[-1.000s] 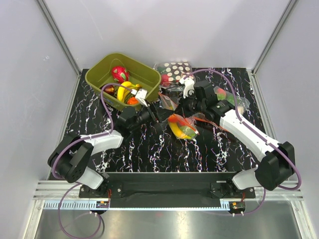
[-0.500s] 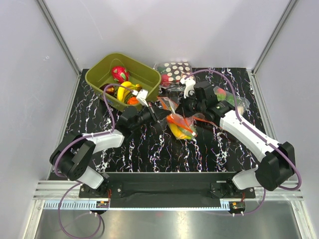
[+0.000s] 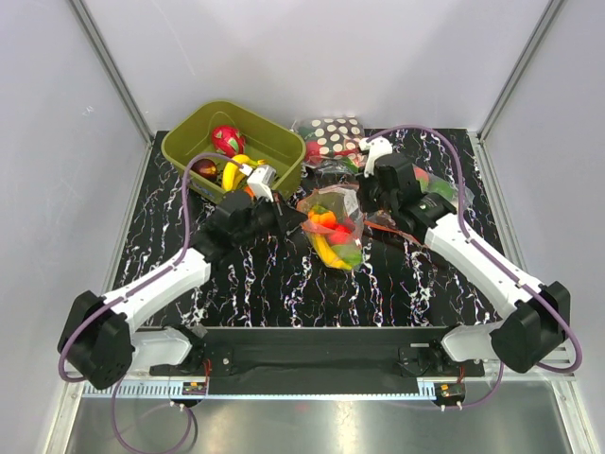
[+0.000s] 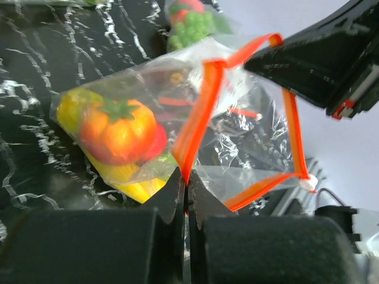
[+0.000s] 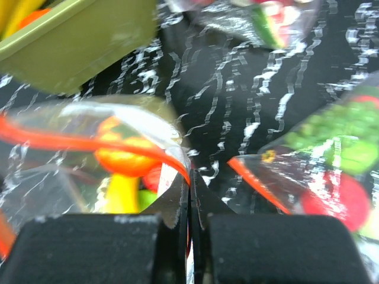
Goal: Open the zip-top bag and remove the fake food
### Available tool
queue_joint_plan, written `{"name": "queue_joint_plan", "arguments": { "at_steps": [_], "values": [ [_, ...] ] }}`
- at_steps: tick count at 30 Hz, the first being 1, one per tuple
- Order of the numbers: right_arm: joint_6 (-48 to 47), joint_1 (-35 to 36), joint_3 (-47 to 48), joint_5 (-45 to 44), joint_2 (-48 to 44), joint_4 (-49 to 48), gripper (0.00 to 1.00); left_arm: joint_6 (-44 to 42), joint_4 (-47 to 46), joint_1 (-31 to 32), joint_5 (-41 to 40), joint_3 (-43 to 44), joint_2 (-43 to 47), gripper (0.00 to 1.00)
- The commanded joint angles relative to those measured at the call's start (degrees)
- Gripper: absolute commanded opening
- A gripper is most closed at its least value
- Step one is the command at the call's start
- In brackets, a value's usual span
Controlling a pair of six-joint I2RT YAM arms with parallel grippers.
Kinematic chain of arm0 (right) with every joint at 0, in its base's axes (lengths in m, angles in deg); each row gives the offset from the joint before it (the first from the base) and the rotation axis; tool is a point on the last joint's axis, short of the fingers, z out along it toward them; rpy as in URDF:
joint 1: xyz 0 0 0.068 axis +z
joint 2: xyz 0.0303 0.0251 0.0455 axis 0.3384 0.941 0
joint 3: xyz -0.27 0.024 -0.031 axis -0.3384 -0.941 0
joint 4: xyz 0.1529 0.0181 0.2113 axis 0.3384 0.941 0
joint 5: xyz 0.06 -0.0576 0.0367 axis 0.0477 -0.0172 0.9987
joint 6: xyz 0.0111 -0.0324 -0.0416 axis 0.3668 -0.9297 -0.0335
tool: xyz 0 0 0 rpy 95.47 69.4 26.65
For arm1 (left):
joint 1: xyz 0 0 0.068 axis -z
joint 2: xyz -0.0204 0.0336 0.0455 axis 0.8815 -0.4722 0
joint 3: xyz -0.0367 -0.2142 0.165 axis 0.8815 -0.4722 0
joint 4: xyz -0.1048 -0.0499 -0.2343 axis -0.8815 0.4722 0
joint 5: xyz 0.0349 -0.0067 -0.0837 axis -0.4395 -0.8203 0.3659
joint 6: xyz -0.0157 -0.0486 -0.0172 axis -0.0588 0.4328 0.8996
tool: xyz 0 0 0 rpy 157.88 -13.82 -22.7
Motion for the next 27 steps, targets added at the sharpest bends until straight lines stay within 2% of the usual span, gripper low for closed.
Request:
{"name": "queue_joint_plan", "arguments": {
  "at_steps": [1,7,10,11,12,14,16,17,22,27],
  "values": [
    [0.2,0.1,2.7,-8.3,-2.1,-0.4,0.0,-6.1,10.9,0.0,-2.5,4.7,2.0,0.0],
    [0.5,0.2,2.6,-14.8,-2.7,0.1,0.0,-8.3,15.1,0.0,-4.3,5.3,3.5,0.0],
    [0.2,0.3,2.5,-14.7,-2.8,-0.3,0.02,-8.8,14.3,0.0,-3.3,5.3,2.9,0.0],
    [0.0,0.2,2.5,-12.7,-2.8,-0.5,0.07,-8.9,13.9,0.0,-2.6,5.4,2.3,0.0],
    [-0.5,0.2,2.5,-11.4,-2.8,-0.5,0.22,-8.9,12.8,0.1,-1.8,5.8,1.7,0.0],
    [-0.8,0.2,3.3,-7.1,-3.0,-0.4,0.42,-8.3,11.6,0.0,0.6,6.2,0.0,0.0],
    [-2.6,0.2,4.0,-3.1,-3.7,-0.4,0.56,-8.0,9.4,0.1,2.7,6.9,-1.7,0.0],
    [-2.9,0.2,4.4,-0.5,-4.1,-0.2,0.59,-7.8,8.9,0.0,3.2,7.2,-2.0,0.0],
    [-4.0,0.6,6.4,9.8,-8.7,-0.4,0.57,-8.5,7.2,0.1,4.9,9.1,-2.8,0.0],
    [-6.3,3.8,7.8,25.4,-9.5,-1.5,0.56,-9.2,7.3,0.1,5.6,10.0,-2.5,0.0]
  ]
}}
